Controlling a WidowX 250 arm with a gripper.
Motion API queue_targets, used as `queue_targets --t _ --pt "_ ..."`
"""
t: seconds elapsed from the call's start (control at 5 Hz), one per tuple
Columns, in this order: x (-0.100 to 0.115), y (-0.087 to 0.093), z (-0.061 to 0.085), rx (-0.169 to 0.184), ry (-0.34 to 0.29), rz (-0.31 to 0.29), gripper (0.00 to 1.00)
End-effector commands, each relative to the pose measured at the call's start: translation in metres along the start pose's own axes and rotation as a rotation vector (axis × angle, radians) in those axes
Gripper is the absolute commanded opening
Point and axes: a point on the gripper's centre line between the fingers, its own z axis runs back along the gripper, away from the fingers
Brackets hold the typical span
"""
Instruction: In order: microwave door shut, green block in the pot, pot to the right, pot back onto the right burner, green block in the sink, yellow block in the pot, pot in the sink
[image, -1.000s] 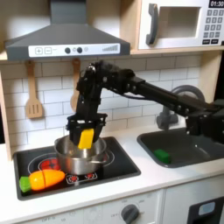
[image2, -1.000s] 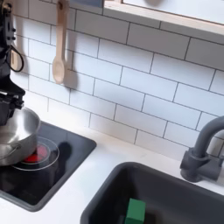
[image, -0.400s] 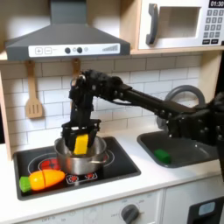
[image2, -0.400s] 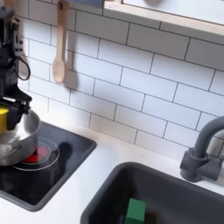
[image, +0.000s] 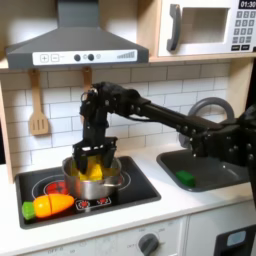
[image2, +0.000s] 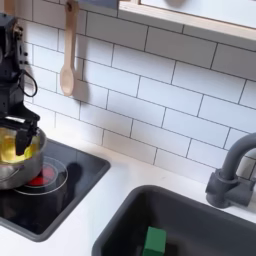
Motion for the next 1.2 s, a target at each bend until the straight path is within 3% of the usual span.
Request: queue_targets --t 0.0,0.2,0.4,0.6,1.0 --pt "0.002 -0.019 0.025 -0.012 -0.039 -0.029 1.00" --pt "0.001 -0.032 0.026 -0.017 -0.029 -0.067 1.00" --pt "-0.001 -0.060 0.036 -0.036 -0.053 -0.148 1.00" --pt "-0.007 -0.070 0.026 -0.043 -0.020 -0.170 1.00" --pt "-0.008 -0.067 0.008 -0.038 0.012 -0.169 1.00"
